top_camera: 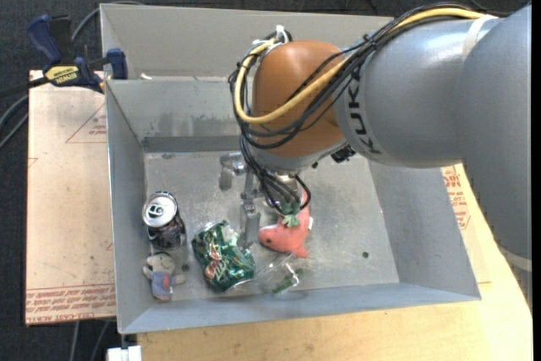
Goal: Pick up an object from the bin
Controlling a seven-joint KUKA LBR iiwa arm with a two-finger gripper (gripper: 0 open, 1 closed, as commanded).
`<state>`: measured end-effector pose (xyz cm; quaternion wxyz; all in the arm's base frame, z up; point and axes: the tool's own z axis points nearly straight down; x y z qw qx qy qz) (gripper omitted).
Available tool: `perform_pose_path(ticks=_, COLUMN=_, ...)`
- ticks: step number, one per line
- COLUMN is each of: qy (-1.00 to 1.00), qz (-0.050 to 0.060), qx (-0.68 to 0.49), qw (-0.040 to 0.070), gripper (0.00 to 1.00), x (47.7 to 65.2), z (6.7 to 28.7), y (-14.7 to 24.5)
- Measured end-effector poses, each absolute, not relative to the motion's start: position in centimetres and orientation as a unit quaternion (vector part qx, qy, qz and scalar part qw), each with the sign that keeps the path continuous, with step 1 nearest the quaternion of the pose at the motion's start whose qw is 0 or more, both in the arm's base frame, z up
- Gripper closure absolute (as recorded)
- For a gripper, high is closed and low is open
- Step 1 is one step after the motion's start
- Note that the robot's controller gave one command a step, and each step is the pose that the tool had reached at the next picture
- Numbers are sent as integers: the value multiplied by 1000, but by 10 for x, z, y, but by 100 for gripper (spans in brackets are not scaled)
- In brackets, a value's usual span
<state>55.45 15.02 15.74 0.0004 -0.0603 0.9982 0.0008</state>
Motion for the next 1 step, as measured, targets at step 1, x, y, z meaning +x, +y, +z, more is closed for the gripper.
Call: perform_pose_path(ticks=1, qy=997, qz=1, qx=-80, qw=1, gripper=0, x=506, z=84, y=143)
